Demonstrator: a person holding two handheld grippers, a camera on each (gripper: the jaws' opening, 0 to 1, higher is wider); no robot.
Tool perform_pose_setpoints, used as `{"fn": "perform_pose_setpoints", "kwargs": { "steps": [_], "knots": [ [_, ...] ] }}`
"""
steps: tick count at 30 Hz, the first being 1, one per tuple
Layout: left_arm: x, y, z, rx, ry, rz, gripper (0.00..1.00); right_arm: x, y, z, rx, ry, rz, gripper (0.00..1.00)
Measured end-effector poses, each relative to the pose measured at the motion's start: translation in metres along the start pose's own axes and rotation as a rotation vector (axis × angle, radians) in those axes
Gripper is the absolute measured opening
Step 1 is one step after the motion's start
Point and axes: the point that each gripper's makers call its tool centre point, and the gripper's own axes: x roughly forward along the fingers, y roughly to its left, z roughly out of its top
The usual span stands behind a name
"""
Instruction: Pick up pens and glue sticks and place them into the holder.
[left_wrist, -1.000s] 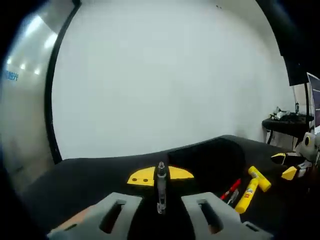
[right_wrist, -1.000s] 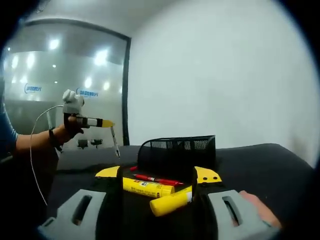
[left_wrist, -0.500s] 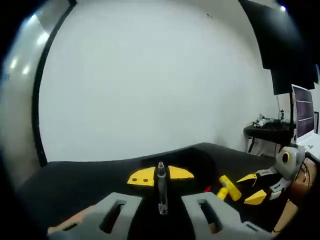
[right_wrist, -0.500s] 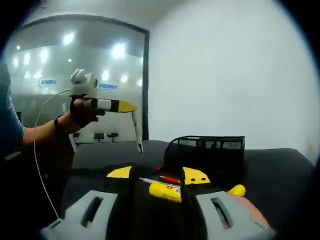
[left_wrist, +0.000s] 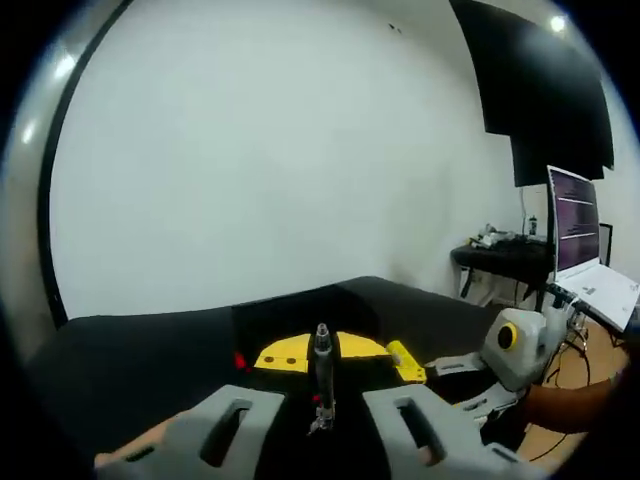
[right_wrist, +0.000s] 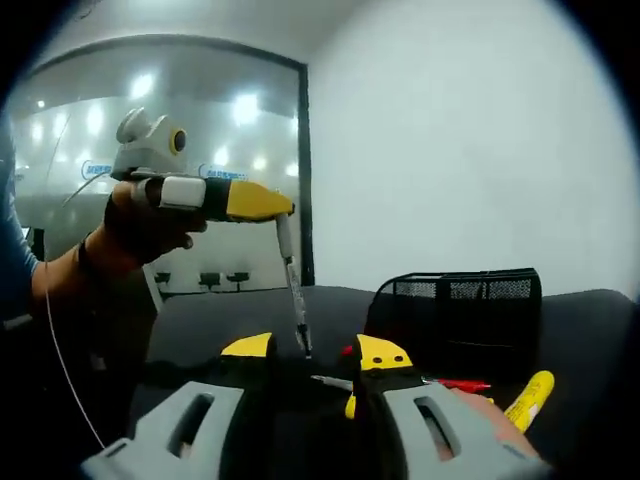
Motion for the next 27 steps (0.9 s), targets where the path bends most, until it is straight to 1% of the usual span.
{"fn": "perform_pose_setpoints", "kwargs": {
  "steps": [1,2,4,8,10,12,14,16,23,27],
  "knots": [
    [0.000,-0.002,0.000,-0.002,0.001,-0.009,0.08,0.000,0.005,-0.001,0.042,0.005,0.031,0.27],
    [0.001,-0.005,-0.001,-0.005,0.006,-0.019,0.08,0.000,0.005,-0.002,0.046,0.015,0.031,0.27],
    [0.004,-0.010,-0.003,0.005,0.012,-0.029,0.08,0.000,0.004,-0.002,0.024,0.012,0.025,0.27],
    [0.008,-0.020,-0.009,0.009,0.032,-0.060,0.08,0.001,0.007,-0.006,0.015,0.030,0.033,0.26],
    [0.009,-0.024,-0.011,0.001,0.039,-0.071,0.08,0.001,0.006,-0.007,0.021,0.038,0.036,0.22],
    [0.009,-0.026,-0.013,0.001,0.044,-0.075,0.08,0.000,0.005,-0.007,0.038,0.034,0.037,0.21],
    [0.009,-0.028,-0.014,0.005,0.048,-0.076,0.08,-0.001,0.006,-0.006,0.050,0.030,0.040,0.19],
    [0.009,-0.028,-0.014,0.012,0.050,-0.074,0.08,-0.001,0.006,-0.007,0.048,0.039,0.039,0.15],
    [0.008,-0.029,-0.011,0.006,0.047,-0.076,0.08,0.000,0.011,-0.014,0.022,0.071,0.049,0.13],
    [0.009,-0.028,-0.010,0.012,0.048,-0.071,0.08,0.000,0.009,-0.014,0.014,0.075,0.036,0.05]
  ]
}}
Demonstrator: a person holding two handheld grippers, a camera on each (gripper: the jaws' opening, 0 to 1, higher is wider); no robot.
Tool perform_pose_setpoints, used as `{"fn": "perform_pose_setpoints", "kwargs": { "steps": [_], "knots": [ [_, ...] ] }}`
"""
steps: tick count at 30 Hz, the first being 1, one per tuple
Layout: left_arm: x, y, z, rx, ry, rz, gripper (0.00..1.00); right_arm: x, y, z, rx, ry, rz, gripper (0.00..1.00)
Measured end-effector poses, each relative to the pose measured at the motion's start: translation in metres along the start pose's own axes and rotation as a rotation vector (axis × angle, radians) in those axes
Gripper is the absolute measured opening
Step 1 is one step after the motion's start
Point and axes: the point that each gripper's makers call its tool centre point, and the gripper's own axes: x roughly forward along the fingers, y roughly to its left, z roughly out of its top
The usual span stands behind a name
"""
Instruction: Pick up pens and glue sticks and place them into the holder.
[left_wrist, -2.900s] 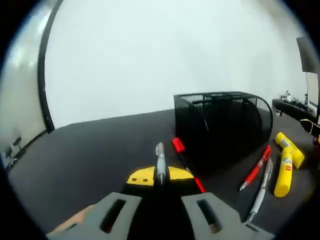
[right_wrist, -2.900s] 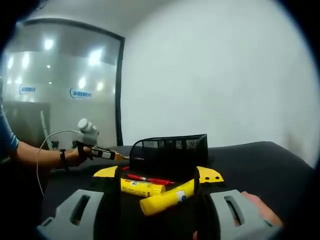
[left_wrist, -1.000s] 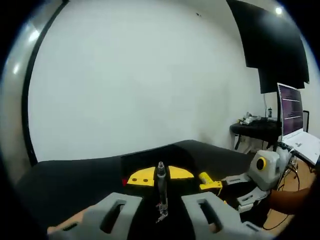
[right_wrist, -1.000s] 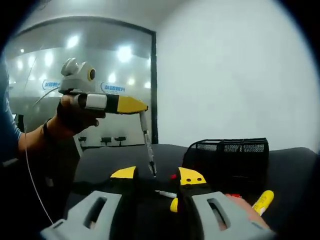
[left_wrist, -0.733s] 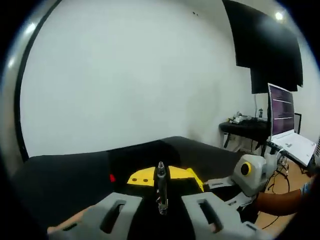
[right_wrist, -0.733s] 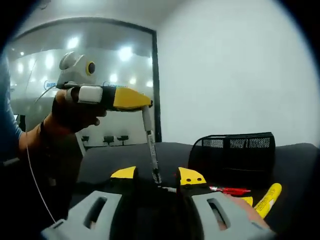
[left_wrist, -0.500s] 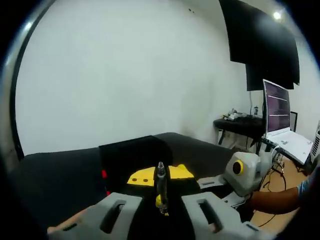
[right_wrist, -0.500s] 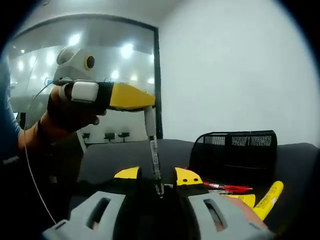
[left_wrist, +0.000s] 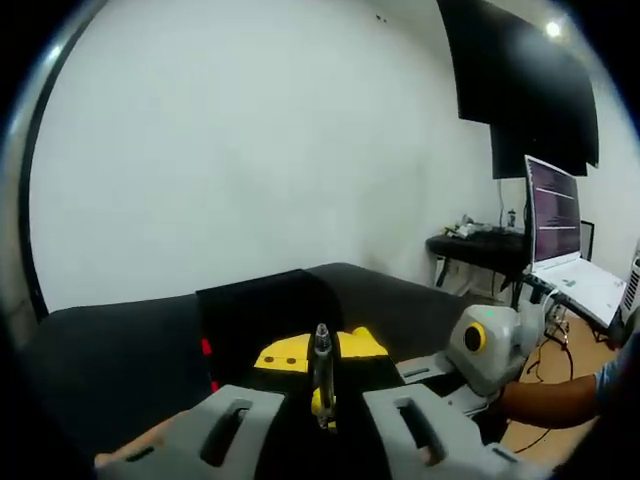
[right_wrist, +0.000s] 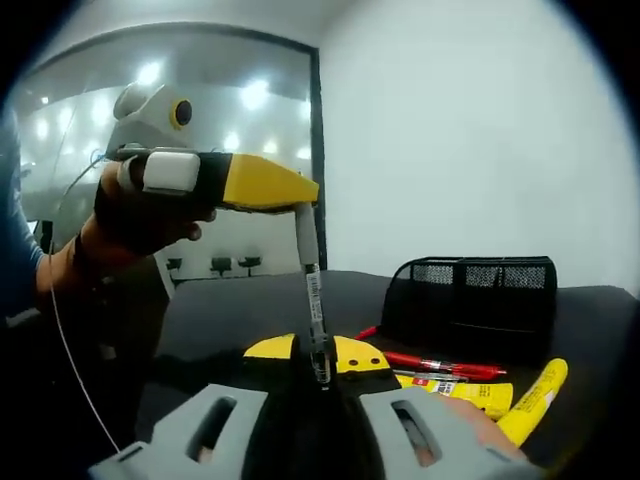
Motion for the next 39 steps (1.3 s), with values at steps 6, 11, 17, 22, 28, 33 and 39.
{"fn": "perform_pose_setpoints", "kwargs": {
  "steps": [6,11,17,22,28,33,39],
  "knots": [
    [0.000,0.000,0.002,-0.019,-0.006,-0.007,0.08,0.001,0.001,-0.002,-0.012,0.008,0.000,0.05],
    [0.000,-0.001,0.002,-0.028,-0.009,-0.014,0.08,0.000,0.001,-0.002,-0.004,0.007,-0.001,0.05],
    [0.000,-0.003,-0.001,0.001,-0.026,-0.020,0.09,0.000,0.002,-0.002,-0.002,0.012,0.002,0.04],
    [0.000,-0.006,-0.013,-0.005,-0.007,-0.031,0.11,-0.002,0.001,0.000,0.004,0.004,0.001,0.04],
    [-0.001,-0.006,-0.034,-0.061,0.012,-0.043,0.13,-0.001,0.002,-0.001,-0.007,0.010,0.000,0.04],
    [-0.002,-0.010,-0.047,-0.104,-0.005,-0.041,0.13,-0.001,0.003,-0.001,-0.003,0.010,0.003,0.04],
    [0.000,-0.012,-0.057,-0.115,-0.009,-0.029,0.14,-0.001,0.003,-0.003,-0.008,0.019,0.005,0.04]
  ]
}}
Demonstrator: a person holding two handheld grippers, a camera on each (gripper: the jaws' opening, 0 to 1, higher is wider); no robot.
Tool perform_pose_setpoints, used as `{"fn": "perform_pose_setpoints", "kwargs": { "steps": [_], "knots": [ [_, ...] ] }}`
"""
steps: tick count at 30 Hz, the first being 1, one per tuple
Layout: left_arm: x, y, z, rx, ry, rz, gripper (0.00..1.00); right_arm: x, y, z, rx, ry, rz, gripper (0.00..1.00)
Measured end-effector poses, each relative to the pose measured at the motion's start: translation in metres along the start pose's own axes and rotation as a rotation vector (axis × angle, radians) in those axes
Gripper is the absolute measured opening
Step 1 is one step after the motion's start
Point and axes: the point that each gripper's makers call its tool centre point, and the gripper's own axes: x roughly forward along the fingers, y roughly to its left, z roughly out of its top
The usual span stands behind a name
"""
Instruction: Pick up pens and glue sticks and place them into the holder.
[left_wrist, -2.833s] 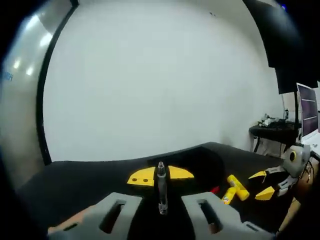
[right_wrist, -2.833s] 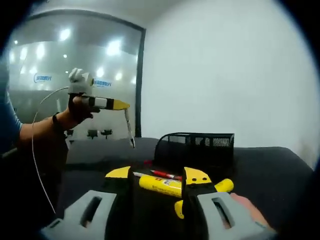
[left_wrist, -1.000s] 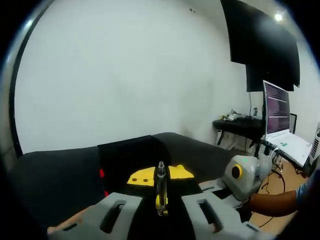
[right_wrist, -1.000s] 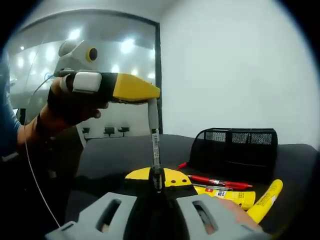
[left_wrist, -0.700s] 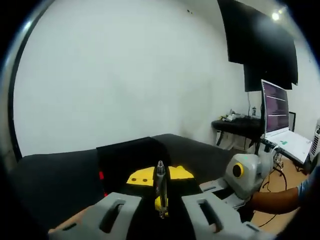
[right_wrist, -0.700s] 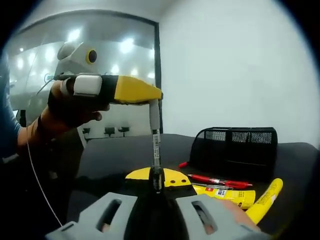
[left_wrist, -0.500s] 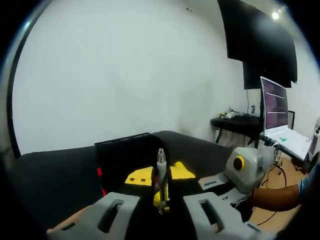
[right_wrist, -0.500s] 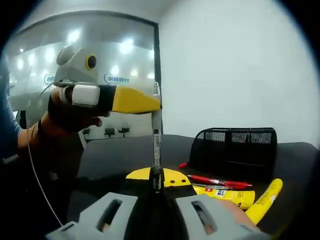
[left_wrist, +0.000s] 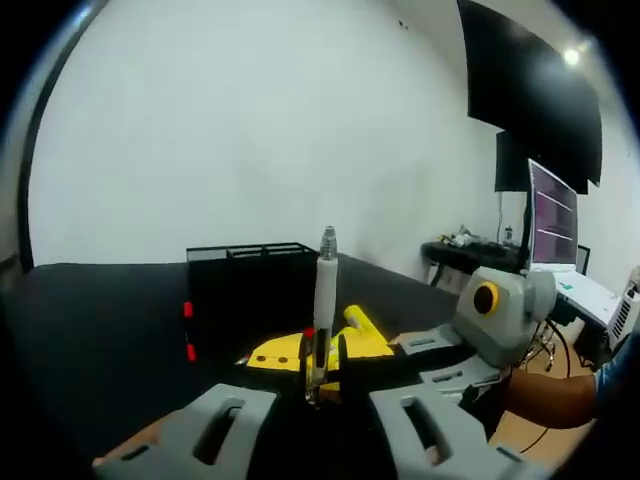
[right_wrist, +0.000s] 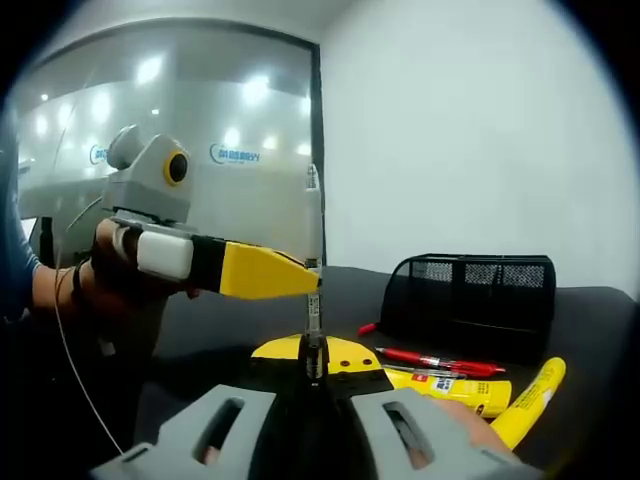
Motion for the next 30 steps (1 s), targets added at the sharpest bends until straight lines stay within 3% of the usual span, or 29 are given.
{"fn": "perform_pose_setpoints", "kwargs": {
  "steps": [15,21,24,30],
  "knots": [
    [-0.001,0.000,0.005,0.013,-0.019,0.017,0.10,0.002,0.003,-0.002,-0.017,0.008,0.012,0.04],
    [-0.003,0.018,0.007,0.032,-0.005,0.049,0.10,0.003,0.009,0.000,0.004,-0.005,0.051,0.13],
    [-0.008,0.029,0.008,0.049,-0.003,0.082,0.10,0.000,0.008,0.003,0.015,-0.016,0.049,0.13],
    [-0.020,0.034,0.005,0.035,-0.008,0.104,0.10,-0.010,-0.005,0.030,0.106,-0.121,0.034,0.13]
  ]
}}
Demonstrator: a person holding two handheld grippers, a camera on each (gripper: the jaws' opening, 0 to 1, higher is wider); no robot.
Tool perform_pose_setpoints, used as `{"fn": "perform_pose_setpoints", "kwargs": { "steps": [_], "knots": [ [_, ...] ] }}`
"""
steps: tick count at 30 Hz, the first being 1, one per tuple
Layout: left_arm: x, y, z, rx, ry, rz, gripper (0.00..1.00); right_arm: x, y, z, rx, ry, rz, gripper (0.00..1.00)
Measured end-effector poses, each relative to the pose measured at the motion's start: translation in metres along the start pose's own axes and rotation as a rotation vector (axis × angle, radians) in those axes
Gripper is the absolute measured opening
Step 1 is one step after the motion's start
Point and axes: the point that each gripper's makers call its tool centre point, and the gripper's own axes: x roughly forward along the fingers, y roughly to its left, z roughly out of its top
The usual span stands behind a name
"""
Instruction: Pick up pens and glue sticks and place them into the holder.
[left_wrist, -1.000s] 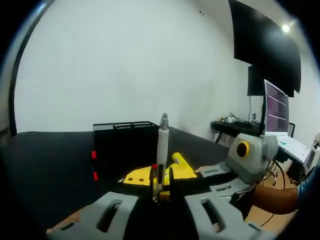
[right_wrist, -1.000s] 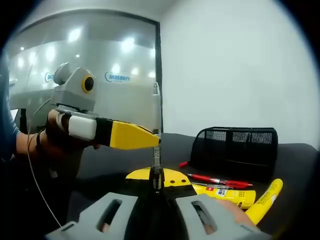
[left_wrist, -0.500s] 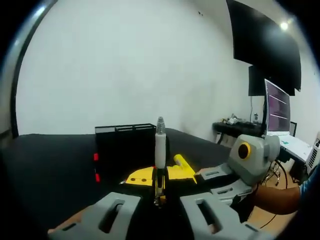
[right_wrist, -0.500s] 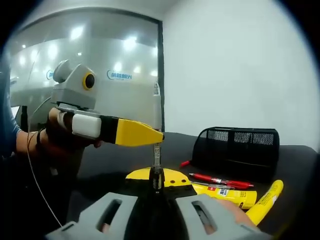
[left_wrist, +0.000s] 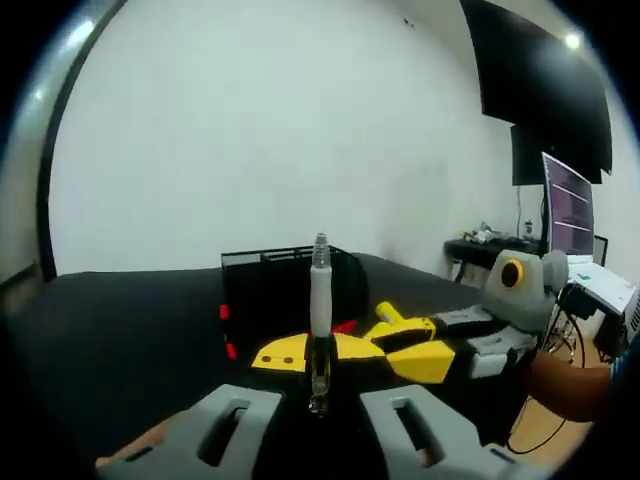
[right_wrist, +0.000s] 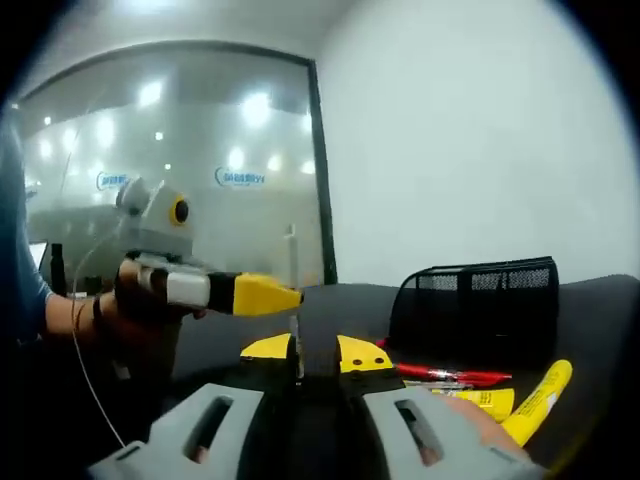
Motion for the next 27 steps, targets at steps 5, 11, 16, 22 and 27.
{"fn": "perform_pose_setpoints", "kwargs": {
  "steps": [5,11,16,22,27],
  "knots": [
    [-0.004,-0.003,-0.005,0.007,0.006,-0.001,0.10,-0.002,0.003,0.038,0.005,-0.038,0.031,0.13],
    [-0.003,-0.022,-0.008,0.004,-0.005,-0.030,0.10,0.019,0.026,0.049,-0.042,0.043,0.084,0.16],
    [-0.003,-0.030,-0.012,0.030,-0.001,-0.040,0.10,0.030,0.028,0.037,-0.076,0.114,0.050,0.13],
    [-0.004,-0.026,-0.014,0.028,0.002,-0.041,0.10,0.028,0.029,0.035,-0.054,0.124,0.038,0.08],
    [-0.006,-0.024,-0.013,0.022,-0.006,-0.043,0.10,0.029,0.036,0.033,-0.065,0.148,0.044,0.07]
  ]
}}
